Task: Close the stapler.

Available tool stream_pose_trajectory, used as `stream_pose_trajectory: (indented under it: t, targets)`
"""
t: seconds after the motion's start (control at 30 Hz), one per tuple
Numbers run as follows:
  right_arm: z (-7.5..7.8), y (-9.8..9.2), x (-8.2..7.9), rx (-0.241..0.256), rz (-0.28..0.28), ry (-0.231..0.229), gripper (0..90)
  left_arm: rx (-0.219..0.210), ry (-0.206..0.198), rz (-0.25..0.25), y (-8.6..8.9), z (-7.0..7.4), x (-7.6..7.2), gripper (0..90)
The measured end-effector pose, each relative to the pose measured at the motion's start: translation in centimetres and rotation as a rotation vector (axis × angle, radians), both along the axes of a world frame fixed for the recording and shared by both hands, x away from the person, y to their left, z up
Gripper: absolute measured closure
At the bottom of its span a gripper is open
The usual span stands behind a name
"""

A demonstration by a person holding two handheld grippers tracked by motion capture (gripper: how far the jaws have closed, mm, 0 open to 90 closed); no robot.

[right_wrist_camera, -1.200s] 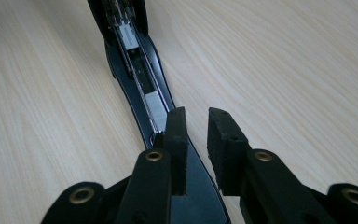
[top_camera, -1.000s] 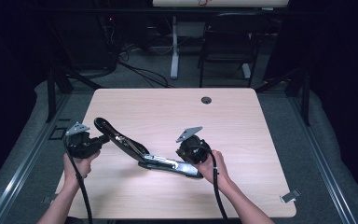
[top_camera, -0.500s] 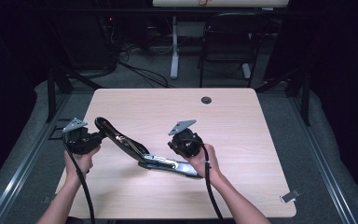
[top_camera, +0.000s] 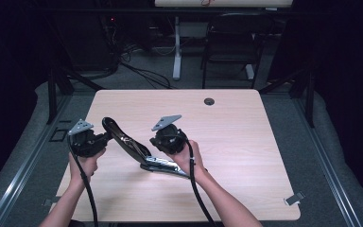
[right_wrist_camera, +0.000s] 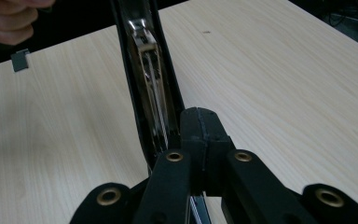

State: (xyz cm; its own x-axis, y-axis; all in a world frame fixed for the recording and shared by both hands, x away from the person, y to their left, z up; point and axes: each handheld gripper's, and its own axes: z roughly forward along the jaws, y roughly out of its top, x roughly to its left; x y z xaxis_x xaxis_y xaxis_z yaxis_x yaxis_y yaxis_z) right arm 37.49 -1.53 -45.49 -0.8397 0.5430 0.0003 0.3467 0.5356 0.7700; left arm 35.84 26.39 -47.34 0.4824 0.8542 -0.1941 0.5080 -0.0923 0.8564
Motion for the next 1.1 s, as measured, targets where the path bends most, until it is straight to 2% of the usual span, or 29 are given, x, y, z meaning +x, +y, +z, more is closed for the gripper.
stream_pose_trajectory:
  t: [0.2, 0.4, 0.47, 0.73, 1.1]
  targets:
    - [0.4, 1.2, 0.2, 0.0, 0.015, -0.007, 90.0, -0.002, -0.002, -0.015, -0.5, -0.1, -0.1, 90.0]
    - [0.4, 1.7, 0.6, 0.014, 0.02, 0.0, 90.0, -0.002, 0.004, -0.03, -0.9, -0.1, -0.1, 90.0]
    - [0.4, 1.7, 0.6, 0.004, 0.025, 0.006, 90.0, -0.001, 0.004, -0.035, -1.2, -0.2, -0.1, 90.0]
    - [0.7, 2.0, 0.7, 0.027, 0.033, -0.011, 89.4, 0.009, 0.005, -0.061, -1.9, -0.2, -0.2, 90.0]
    - [1.1, 2.8, 0.6, 0.021, 0.058, -0.027, 89.9, 0.025, -0.004, -0.091, -2.8, -0.2, -0.1, 90.0]
